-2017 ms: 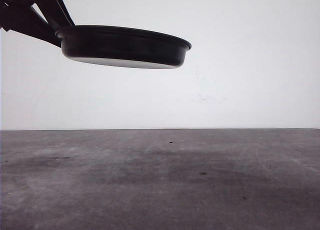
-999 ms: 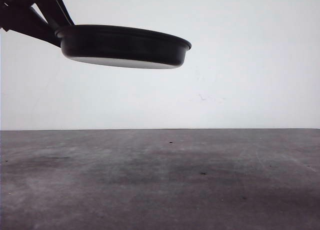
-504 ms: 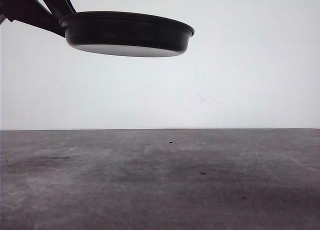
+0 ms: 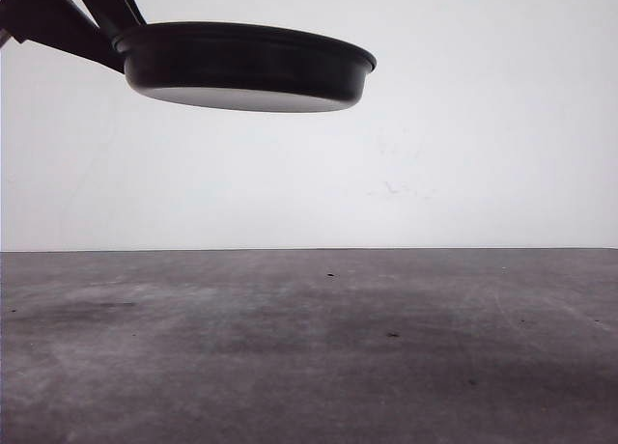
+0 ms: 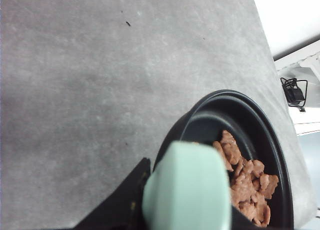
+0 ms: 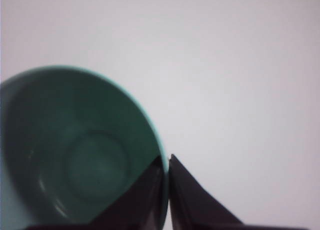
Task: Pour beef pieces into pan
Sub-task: 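Tilt the bowl with the right gripper to pour beef cubes into the pan, then lower the empty bowl onto the table with the right gripper and release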
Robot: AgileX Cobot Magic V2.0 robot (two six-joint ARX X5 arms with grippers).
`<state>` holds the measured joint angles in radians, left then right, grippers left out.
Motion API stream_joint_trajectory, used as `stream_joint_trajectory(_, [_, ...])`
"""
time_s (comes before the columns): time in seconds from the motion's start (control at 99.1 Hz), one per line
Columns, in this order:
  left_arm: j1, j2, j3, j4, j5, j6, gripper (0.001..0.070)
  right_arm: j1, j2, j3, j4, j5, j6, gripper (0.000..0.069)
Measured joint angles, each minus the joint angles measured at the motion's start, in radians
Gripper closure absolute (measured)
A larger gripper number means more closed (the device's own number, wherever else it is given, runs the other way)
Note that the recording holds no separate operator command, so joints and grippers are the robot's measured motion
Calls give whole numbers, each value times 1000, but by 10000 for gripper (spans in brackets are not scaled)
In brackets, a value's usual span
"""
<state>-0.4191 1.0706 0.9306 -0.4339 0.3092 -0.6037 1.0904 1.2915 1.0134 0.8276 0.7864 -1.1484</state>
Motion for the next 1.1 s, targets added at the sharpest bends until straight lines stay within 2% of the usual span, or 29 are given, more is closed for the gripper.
stream_joint_trajectory(0.091, [0,0,0,-6,2,14,662,-61,-23,0,-128,115,173,680])
stream_joint_trajectory(0.131, [0,0,0,-11,2,20,662,-106,-45,0,-230,103,267,680])
stream_joint_trajectory(0.182, [0,0,0,-18,2,30,662,-175,-84,0,-393,43,415,680])
stream_joint_trajectory(0.272, [0,0,0,-39,2,43,662,-330,-142,4,-708,-136,737,680])
stream_joint_trajectory(0.383, [0,0,0,-65,3,69,662,-596,-104,13,-1101,-445,1169,680])
stream_joint_trajectory(0.434, [0,0,0,-64,4,72,662,-713,-46,10,-1239,-586,1307,680])
stream_joint_trajectory(0.484, [0,0,0,-61,4,74,662,-810,17,-3,-1331,-715,1392,679])
stream_joint_trajectory(0.565, [0,0,0,-62,3,80,662,-900,81,-26,-1419,-861,1460,678])
stream_joint_trajectory(0.646, [0,1,0,-58,4,80,662,-901,106,-29,-1439,-909,1478,678])
stream_joint_trajectory(0.817, [0,1,0,-56,4,80,662,-842,177,-43,-1412,-911,1487,678])
stream_joint_trajectory(0.948, [0,1,0,-57,19,79,662,-799,235,-55,-1416,-848,1489,676])
stream_joint_trajectory(1.049, [0,1,0,-58,31,79,662,-782,244,-51,-1411,-835,1490,674])
stream_joint_trajectory(1.099, [0,1,0,-58,31,79,662,-779,249,-50,-1411,-831,1490,649])
